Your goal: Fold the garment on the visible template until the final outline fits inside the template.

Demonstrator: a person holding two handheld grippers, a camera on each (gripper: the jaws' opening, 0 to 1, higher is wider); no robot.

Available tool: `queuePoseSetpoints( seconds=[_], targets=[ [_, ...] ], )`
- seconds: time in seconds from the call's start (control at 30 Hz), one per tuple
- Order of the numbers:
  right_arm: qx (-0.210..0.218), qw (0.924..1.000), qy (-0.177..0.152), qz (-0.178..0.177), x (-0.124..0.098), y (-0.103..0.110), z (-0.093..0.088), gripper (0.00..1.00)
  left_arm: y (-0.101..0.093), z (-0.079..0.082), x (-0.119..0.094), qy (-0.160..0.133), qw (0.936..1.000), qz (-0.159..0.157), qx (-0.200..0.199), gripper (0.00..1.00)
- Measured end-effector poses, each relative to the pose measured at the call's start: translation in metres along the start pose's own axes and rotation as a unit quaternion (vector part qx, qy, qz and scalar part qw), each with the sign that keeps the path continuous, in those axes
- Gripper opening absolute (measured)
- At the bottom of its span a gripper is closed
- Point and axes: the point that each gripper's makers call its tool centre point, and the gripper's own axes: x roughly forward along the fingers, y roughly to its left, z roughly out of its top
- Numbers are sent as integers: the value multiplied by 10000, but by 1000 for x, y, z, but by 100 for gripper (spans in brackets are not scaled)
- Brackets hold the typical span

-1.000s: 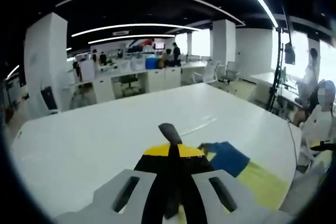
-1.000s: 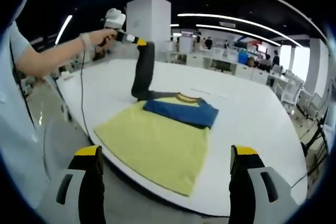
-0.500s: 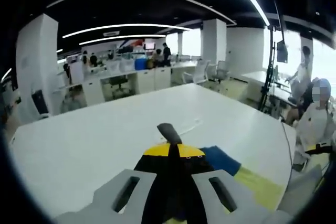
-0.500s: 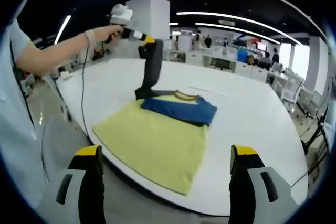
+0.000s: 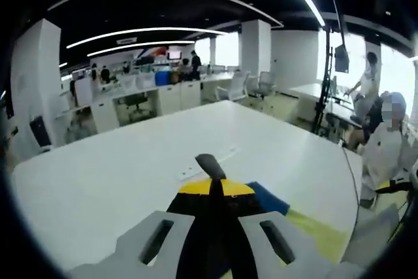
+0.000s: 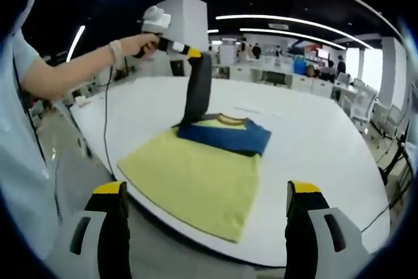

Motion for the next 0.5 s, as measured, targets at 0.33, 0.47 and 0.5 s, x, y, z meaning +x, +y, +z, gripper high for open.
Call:
queuePoseSetpoints(
  seconds=[0.33,0.47,0.5],
  targets=[
    [-20,9998,168,-68,1,-2,-11,100,-13,-14,16,151,9998,-108,25,0],
    [4,9998,176,-55,2,-1,-12,100,-16,-18,24,184,9997,-130,-9,0],
    [2,9998,178,-53,2,-1,-12,100,-17,-19,25,196,9997,-138,-7,0]
  ],
)
